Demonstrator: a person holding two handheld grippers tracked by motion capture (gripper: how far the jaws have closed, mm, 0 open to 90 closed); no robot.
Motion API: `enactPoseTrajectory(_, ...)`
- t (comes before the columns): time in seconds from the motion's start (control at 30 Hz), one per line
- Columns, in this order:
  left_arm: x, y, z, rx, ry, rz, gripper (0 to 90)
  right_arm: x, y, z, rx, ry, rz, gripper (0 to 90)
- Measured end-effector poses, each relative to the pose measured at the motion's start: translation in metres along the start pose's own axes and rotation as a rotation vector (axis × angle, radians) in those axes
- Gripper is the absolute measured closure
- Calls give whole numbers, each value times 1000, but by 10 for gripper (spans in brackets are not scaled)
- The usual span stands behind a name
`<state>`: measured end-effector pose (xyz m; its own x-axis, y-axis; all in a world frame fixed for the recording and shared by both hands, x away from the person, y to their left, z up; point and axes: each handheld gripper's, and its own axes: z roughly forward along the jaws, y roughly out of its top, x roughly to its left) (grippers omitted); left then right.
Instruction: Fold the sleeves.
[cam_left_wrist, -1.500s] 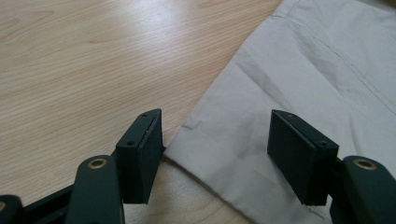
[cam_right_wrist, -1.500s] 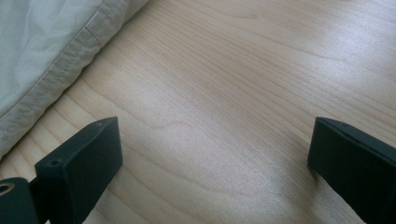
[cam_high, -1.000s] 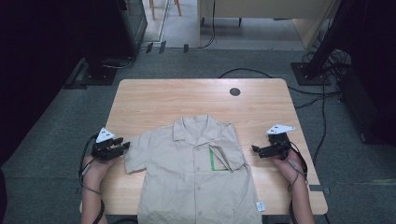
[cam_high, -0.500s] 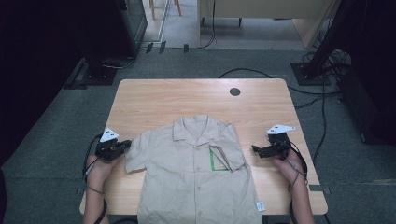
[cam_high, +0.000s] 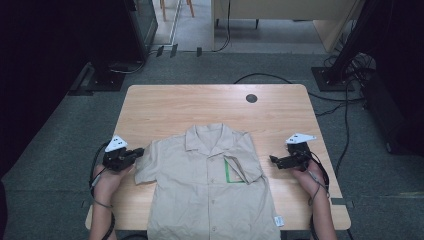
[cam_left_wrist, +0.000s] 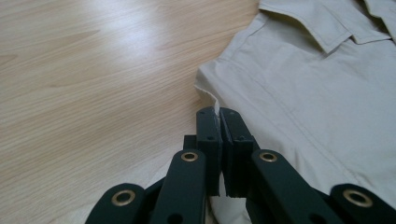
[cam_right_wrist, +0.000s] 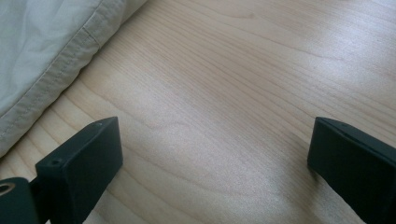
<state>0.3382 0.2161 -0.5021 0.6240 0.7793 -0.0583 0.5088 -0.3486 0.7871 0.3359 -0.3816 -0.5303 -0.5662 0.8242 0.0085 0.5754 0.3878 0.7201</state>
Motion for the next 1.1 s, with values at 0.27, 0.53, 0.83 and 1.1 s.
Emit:
enactPoseTrajectory(0.27,-8,9,-3,-36,-56,-1,875,0,0,0,-1,-3,2,27)
enactPoseTrajectory(0.53,-21,20,-4,-56,-94,27,875,0,0,0,0,-2,2,27)
enactPoseTrajectory(0.83,-36,31,-1,-52,-133,58,874,0,0,0,0,-3,3,27)
enactPoseTrajectory(1.1,-46,35,7,-53,-167,57,874,0,0,0,0,-4,3,27)
